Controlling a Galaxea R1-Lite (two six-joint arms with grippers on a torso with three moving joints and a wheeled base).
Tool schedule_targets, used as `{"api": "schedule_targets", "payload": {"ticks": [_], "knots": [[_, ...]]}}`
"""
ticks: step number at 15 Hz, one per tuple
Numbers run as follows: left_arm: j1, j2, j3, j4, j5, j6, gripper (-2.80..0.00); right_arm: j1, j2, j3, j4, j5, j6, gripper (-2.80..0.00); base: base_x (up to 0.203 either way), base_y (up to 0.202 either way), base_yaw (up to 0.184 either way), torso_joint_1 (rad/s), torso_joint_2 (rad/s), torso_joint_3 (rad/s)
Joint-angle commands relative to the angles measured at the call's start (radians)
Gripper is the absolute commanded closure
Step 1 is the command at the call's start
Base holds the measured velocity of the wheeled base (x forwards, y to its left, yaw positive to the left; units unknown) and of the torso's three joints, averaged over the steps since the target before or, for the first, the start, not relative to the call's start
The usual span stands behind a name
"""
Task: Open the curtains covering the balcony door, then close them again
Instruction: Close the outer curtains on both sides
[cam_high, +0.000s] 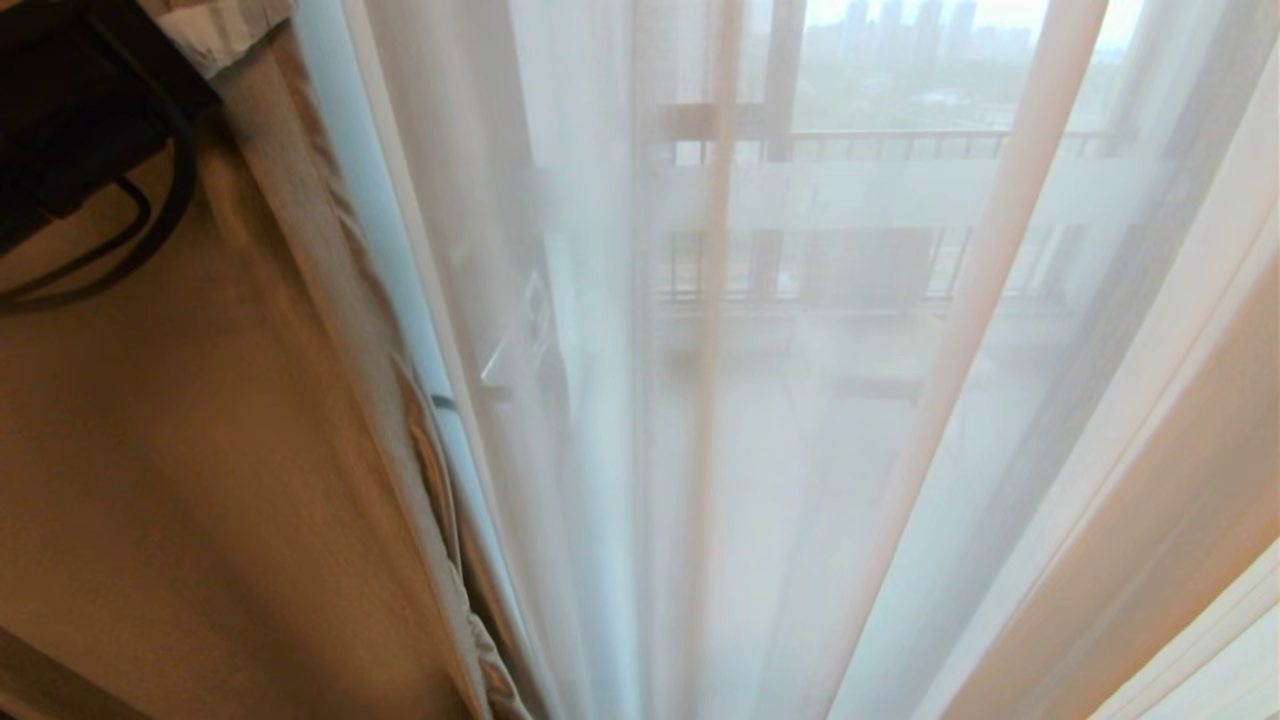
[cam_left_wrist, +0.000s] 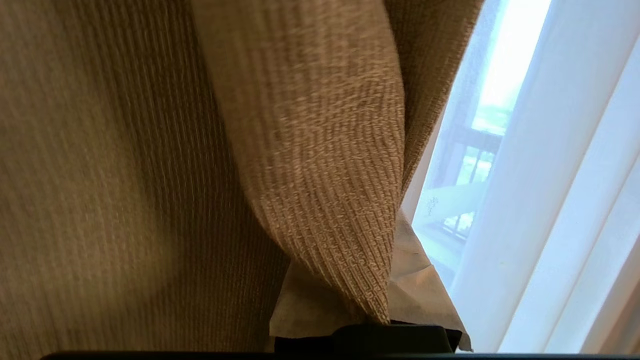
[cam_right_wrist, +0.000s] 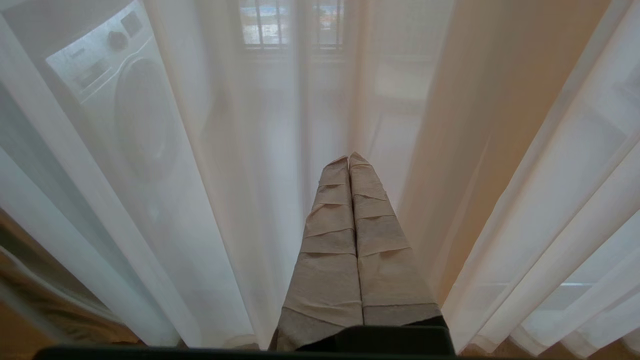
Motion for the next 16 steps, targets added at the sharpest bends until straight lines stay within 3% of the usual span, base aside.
{"api": "schedule_targets", "payload": {"ticks": [1, 6, 14, 16], "knots": [[-0.003, 0.003, 0.000, -0.009, 0.000, -0.002, 0.00, 0.000, 0.002, 0.001, 0.000, 0.000, 0.000, 0.00, 0.000, 0.000, 0.000, 0.000, 0.00, 0.000], [0.012, -0.021, -0.001, -0.009, 0.023, -0.002, 0.00, 0.000, 0.002, 0.001, 0.000, 0.001, 0.001, 0.00, 0.000, 0.000, 0.000, 0.000, 0.00, 0.000], [0.291, -0.125, 0.049, -0.008, 0.030, -0.006, 0.00, 0.000, 0.002, 0.000, 0.000, 0.000, 0.000, 0.00, 0.000, 0.000, 0.000, 0.000, 0.00, 0.000], [0.312, -0.147, 0.090, -0.009, 0.028, -0.008, 0.00, 0.000, 0.002, 0.001, 0.000, 0.001, 0.000, 0.00, 0.000, 0.000, 0.000, 0.000, 0.00, 0.000]]}}
